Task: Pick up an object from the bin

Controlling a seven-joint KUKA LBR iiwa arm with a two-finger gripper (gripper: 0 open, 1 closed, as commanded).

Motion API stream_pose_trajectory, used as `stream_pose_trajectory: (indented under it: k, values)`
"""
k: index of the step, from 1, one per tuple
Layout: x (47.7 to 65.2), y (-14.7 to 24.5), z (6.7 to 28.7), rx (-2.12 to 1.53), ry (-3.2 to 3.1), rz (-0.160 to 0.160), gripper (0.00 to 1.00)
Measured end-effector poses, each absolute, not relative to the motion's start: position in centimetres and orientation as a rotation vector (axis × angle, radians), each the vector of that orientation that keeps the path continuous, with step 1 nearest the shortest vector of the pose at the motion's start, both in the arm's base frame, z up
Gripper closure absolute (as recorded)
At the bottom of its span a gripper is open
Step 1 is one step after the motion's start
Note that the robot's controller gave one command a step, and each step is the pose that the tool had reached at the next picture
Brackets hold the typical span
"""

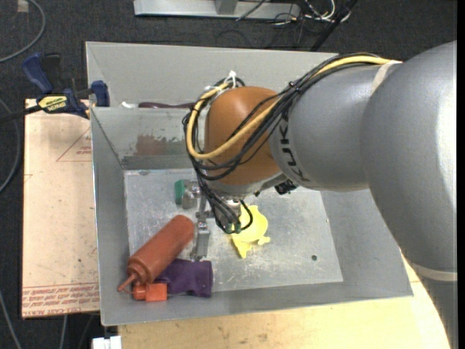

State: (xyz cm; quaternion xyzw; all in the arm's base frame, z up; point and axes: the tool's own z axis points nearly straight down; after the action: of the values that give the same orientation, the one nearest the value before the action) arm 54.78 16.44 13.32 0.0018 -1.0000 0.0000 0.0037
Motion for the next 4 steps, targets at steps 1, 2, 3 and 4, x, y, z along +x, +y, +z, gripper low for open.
stream_pose_trajectory:
  k: [1,2,3,4]
  values:
    - [55.0,16.4,13.8,0.001,-3.142,-0.002,0.00]
    - [54.4,18.7,14.4,0.366,-3.116,-0.001,0.00]
    - [53.1,21.6,12.9,0.643,-3.076,-0.005,0.00]
    - [54.2,22.1,13.2,0.960,-2.993,-0.005,0.00]
